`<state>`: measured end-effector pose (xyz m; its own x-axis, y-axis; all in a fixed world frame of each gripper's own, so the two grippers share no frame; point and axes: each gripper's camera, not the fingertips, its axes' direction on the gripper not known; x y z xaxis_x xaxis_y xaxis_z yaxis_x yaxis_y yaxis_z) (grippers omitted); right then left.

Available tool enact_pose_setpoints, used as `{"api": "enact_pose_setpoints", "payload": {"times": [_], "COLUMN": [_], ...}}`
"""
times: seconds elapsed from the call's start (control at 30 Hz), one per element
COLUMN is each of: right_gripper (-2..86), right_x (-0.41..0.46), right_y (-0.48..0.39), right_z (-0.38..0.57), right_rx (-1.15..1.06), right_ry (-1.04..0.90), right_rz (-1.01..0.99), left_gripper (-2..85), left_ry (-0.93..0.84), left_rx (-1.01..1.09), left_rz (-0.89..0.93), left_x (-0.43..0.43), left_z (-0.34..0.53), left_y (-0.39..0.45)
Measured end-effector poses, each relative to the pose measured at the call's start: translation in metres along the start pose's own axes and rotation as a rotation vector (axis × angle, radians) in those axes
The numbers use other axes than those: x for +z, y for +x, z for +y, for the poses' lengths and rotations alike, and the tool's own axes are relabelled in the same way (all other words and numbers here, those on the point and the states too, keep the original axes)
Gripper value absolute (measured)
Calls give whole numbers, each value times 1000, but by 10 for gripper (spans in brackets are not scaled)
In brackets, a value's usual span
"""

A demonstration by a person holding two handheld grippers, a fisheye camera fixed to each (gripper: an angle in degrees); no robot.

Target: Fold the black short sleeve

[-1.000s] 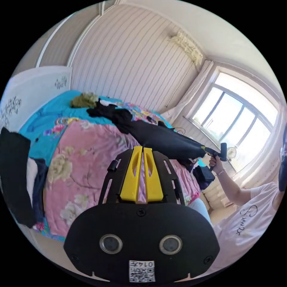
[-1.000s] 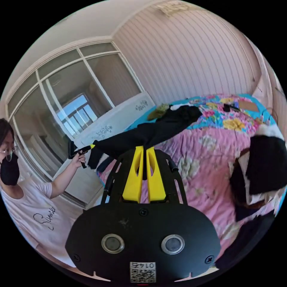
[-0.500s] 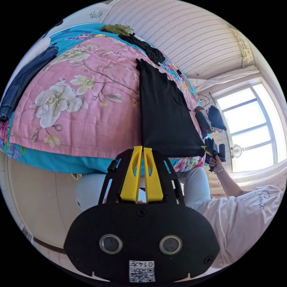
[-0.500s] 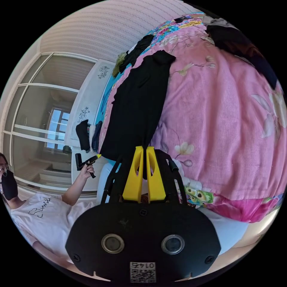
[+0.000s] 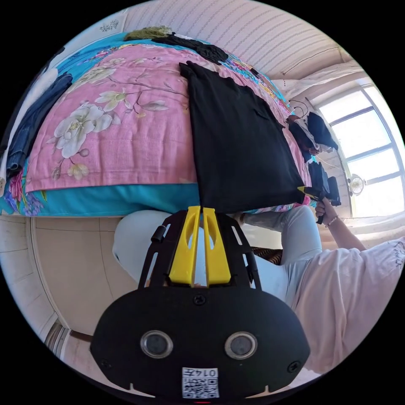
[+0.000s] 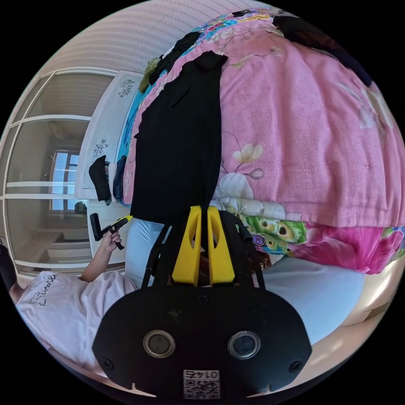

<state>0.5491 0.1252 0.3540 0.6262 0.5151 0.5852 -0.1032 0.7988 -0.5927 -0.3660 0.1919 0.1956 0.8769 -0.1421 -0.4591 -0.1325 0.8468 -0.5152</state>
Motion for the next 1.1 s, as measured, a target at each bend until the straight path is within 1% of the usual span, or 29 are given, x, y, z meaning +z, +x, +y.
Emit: {"api": "enact_pose_setpoints", "payload": {"times": [0.17, 0.23, 0.33, 0.43, 0.53, 0.6, 0.63, 0.7, 0.77, 0.83, 0.9, 0.93, 1.03, 1.1], "right_gripper": [37, 39, 42, 44, 45, 52, 54, 63, 66, 69, 74, 76, 78, 75], "right_x": [1, -2, -11, -22, -31, -35, -35, -34, -33, -31, -26, -24, -19, -15], "right_y": [7, 10, 9, 1, -9, -15, -17, -19, -21, -21, -17, -16, -7, -3], "right_z": [2, 3, 1, -9, -27, -49, -55, -83, -103, -124, -150, -155, -178, -191], "right_rx": [22, 24, 5, -52, -127, -174, -183, -189, -204, -208, -186, -180, -155, -151], "right_ry": [-26, -26, 19, 112, 238, 325, 341, 381, 413, 420, 419, 416, 420, 424], "right_rz": [113, 128, 142, 166, 183, 193, 197, 197, 214, 232, 266, 267, 237, 204], "left_gripper": [-10, -10, -10, -10, -10, -9, -9, -8, -4, 5, 28, 33, 47, 51], "left_ry": [20, 22, 32, 49, 61, 70, 72, 84, 122, 135, 107, 103, 74, 22], "left_rx": [-42, -48, -20, 74, 222, 369, 402, 529, 598, 640, 659, 667, 721, 742], "left_rz": [-65, -85, -114, -136, -133, -115, -109, -71, -35, -12, 23, 34, -8, -66], "left_x": [0, 0, -1, 0, 10, 25, 29, 50, 66, 87, 119, 127, 168, 203], "left_z": [-5, -7, -20, -51, -100, -150, -163, -219, -261, -304, -359, -371, -421, -454], "left_y": [4, 7, 19, 44, 83, 122, 132, 177, 210, 241, 280, 289, 336, 364]}}
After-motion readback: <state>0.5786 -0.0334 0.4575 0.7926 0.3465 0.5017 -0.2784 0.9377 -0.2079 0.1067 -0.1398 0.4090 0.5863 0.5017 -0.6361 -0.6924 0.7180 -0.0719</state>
